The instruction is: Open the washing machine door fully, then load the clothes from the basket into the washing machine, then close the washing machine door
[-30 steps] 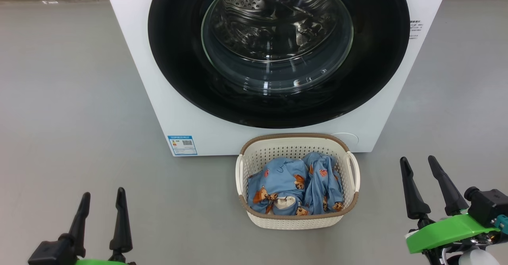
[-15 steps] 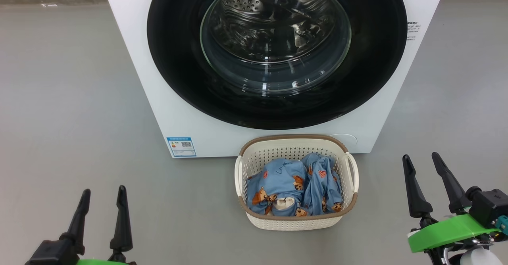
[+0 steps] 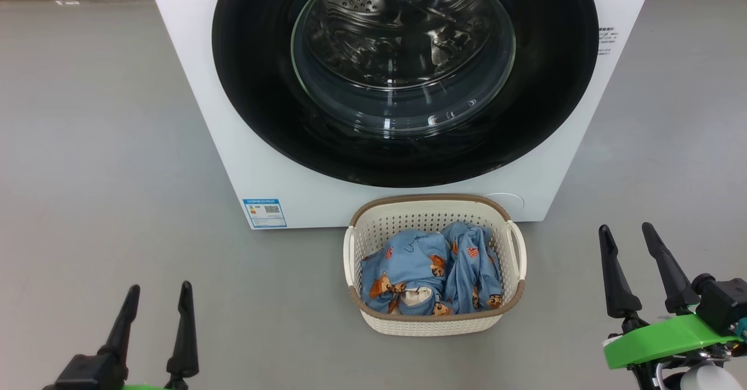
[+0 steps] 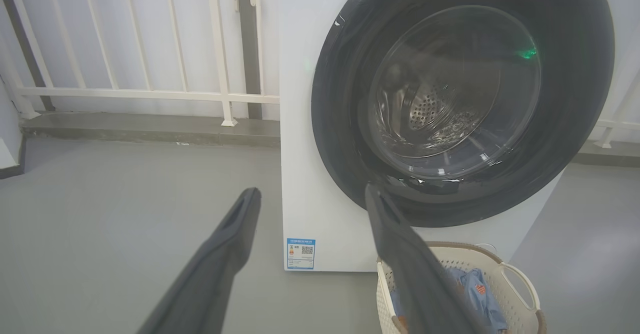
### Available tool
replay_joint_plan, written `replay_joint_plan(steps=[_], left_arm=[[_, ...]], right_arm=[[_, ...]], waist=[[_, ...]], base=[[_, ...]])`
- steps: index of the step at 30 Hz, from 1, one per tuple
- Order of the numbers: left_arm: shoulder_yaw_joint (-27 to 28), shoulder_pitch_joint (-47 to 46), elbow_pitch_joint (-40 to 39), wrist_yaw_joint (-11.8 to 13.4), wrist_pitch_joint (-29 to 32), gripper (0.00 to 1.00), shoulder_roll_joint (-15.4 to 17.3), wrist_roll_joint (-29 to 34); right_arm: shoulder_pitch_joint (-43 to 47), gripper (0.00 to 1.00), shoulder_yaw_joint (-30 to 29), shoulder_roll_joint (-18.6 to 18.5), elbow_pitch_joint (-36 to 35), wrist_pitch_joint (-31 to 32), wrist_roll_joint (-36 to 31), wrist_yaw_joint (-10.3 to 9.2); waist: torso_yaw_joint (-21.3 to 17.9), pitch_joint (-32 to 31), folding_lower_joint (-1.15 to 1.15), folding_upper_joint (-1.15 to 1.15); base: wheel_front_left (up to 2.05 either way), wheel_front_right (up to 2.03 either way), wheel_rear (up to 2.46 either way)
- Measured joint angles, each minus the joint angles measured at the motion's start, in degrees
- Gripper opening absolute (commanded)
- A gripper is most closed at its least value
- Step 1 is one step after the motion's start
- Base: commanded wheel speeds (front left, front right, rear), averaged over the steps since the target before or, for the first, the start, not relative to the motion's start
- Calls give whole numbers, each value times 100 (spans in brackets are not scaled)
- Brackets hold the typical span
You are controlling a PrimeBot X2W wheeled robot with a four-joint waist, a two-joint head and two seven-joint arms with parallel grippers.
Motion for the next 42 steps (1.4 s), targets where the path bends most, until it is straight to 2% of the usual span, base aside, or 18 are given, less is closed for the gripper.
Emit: replay_joint_plan(steps=[13,42], left_arm=[[57,-2,199,0,0,100,0,308],[22,-120,207,0,0,100,-18,233]], right_arm=[[3,100,-35,86,-14,0,0,0],[2,100,-62,86,-57,0,0,0]], waist=[[-16,-20,0,0],[-34,119,0,0]], base=[[48,50,-97],[114,114,-228]])
